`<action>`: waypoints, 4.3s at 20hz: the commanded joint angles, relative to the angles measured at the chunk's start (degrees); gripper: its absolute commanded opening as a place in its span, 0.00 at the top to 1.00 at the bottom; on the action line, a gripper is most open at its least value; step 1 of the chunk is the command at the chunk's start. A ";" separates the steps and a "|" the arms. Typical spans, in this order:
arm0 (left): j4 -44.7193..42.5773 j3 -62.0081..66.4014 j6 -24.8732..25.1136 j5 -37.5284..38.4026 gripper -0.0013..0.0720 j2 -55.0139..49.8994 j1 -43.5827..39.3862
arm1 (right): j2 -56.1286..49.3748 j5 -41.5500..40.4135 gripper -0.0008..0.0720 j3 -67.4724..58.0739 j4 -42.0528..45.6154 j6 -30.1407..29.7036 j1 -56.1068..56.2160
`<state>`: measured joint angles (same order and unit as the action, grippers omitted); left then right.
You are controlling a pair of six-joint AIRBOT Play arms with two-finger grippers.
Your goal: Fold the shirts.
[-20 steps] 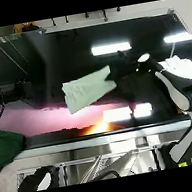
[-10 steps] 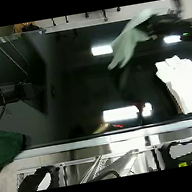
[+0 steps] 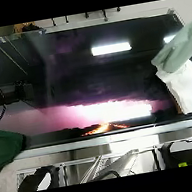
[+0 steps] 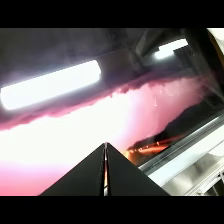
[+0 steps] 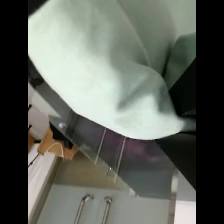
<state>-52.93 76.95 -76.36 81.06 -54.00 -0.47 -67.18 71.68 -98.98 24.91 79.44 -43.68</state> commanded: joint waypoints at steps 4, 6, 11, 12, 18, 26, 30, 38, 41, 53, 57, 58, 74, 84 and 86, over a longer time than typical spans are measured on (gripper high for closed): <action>0.02 -0.02 1.95 -0.17 0.96 0.02 0.04 | -0.24 0.00 0.96 -0.09 -1.60 -1.81 -2.99; 0.02 -0.02 1.99 -0.83 0.96 0.00 0.04 | -2.12 -8.63 0.96 -0.09 -12.87 -8.48 -0.94; -0.02 -0.02 2.01 -2.38 0.96 -0.39 0.04 | -6.47 -15.91 0.96 -0.20 -24.24 -19.23 1.42; -0.02 -0.02 2.01 -2.32 0.96 -0.74 0.04 | -6.54 -15.17 0.96 -0.20 -21.22 -19.23 1.36; 0.15 -0.02 2.01 0.07 0.96 -4.33 0.04 | -6.03 -3.58 0.96 -0.20 -1.07 -4.15 1.27; 0.57 -0.02 6.54 -0.07 0.96 -6.08 0.04 | 6.23 13.42 0.96 -0.17 27.17 16.11 -5.14; 0.55 -0.02 8.66 -0.04 0.96 -6.08 0.04 | 8.74 24.74 0.96 0.57 35.71 19.45 -11.67; 0.55 -0.02 9.99 -0.07 0.96 -6.08 0.02 | 12.24 21.86 0.96 26.36 39.80 21.90 -18.29; 0.50 -0.02 10.40 -0.20 0.96 -6.10 0.04 | 12.20 13.03 0.94 38.27 40.57 20.06 -18.29; 0.59 0.00 10.49 -1.60 0.96 -7.72 0.04 | 10.69 17.22 0.19 3.80 42.51 15.89 -18.43; 0.92 0.00 8.17 0.00 0.96 -7.48 0.04 | 11.10 13.27 0.21 -2.51 25.90 17.59 -18.23; 2.12 0.00 7.50 0.02 0.96 -6.99 0.04 | 11.17 13.25 0.24 -2.49 19.96 16.94 -17.88; 7.48 -27.69 -0.87 -14.40 0.96 12.61 -22.47 | 44.50 -15.43 0.96 69.18 19.08 10.67 50.60; 7.48 -30.56 -0.85 -15.67 0.96 12.98 -23.98 | 38.99 -15.32 0.96 69.33 18.43 8.17 52.35; 7.50 -30.56 -0.87 -16.24 0.96 12.98 -23.98 | 39.01 -15.32 0.96 69.33 18.43 8.17 52.35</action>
<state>-45.36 46.59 -77.19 65.69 -41.08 -24.32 -27.94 56.62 -29.89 43.48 87.74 8.43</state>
